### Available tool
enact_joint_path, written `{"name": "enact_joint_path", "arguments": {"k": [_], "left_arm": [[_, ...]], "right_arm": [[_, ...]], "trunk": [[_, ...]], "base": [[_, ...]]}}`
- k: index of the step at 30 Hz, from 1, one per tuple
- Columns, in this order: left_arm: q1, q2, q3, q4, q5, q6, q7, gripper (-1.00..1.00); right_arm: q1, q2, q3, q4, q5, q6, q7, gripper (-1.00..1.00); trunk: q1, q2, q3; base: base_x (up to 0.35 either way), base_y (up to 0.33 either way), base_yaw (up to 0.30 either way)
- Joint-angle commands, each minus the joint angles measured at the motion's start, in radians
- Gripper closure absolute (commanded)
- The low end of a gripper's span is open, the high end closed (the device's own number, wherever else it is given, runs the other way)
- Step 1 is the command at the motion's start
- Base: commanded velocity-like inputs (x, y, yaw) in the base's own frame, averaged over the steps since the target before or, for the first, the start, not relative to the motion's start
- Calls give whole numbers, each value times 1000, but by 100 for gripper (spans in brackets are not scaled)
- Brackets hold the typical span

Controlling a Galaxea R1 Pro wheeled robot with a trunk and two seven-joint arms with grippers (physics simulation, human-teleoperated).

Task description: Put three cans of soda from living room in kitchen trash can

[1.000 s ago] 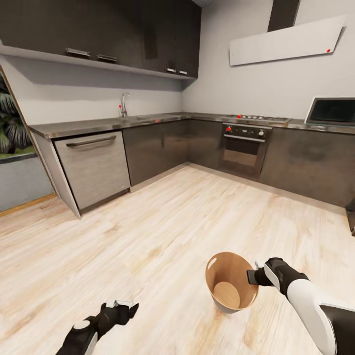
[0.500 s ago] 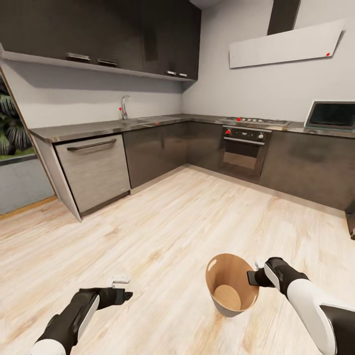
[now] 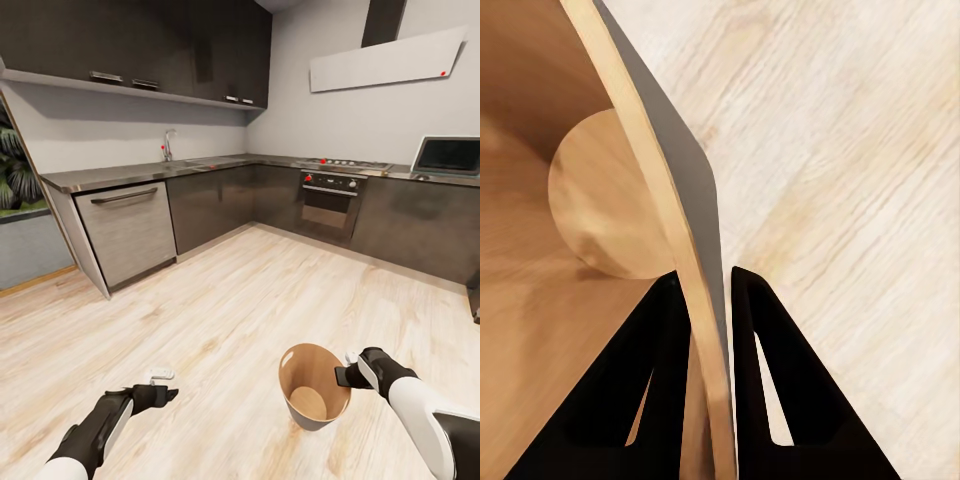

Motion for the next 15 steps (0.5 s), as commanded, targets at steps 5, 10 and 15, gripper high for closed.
{"name": "enact_joint_path", "arguments": {"k": [5, 10, 15], "left_arm": [[0, -1, 0, -1, -1, -7, 2, -100], [0, -1, 0, -1, -2, -8, 4, -100], [0, -1, 0, 0, -3, -9, 4, -100]], "right_arm": [[0, -1, -10, -1, -12, -2, 3, 100], [0, -2, -11, -1, -12, -4, 3, 100], [2, -1, -11, -1, -12, -7, 2, 100]], "trunk": [[0, 0, 0], [0, 0, 0], [0, 0, -1]], "base": [[-11, 0, 0], [-2, 0, 17], [0, 0, 151]]}}
